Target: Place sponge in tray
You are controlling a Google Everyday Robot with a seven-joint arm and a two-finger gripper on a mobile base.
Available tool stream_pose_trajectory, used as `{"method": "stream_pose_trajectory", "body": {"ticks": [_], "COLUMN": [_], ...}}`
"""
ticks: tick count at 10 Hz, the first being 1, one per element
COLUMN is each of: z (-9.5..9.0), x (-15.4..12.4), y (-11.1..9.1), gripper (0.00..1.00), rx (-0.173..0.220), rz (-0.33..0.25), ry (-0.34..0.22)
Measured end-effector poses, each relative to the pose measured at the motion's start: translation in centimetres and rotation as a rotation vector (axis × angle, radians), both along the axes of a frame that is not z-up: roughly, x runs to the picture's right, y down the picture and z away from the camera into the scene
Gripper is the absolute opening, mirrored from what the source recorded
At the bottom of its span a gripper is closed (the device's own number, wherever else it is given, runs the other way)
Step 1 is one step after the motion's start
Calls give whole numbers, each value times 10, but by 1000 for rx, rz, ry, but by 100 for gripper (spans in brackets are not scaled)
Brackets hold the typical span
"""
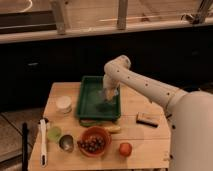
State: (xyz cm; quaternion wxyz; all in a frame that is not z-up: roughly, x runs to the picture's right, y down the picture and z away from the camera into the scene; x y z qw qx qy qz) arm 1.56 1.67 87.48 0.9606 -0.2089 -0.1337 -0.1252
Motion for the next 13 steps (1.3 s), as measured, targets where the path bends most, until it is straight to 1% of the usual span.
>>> {"method": "stream_pose_trajectory", "body": {"ticks": [2, 3, 4, 10, 13], "z": [1, 1, 1, 1, 0], "x": [-1, -1, -2, -2, -3], "y": [0, 0, 0, 1, 1], "gripper": [71, 77, 80, 80, 80], "rx": [1, 3, 2, 5, 14], "rz": [-4, -6, -9, -10, -20], "ry": [4, 6, 8, 5, 6]}}
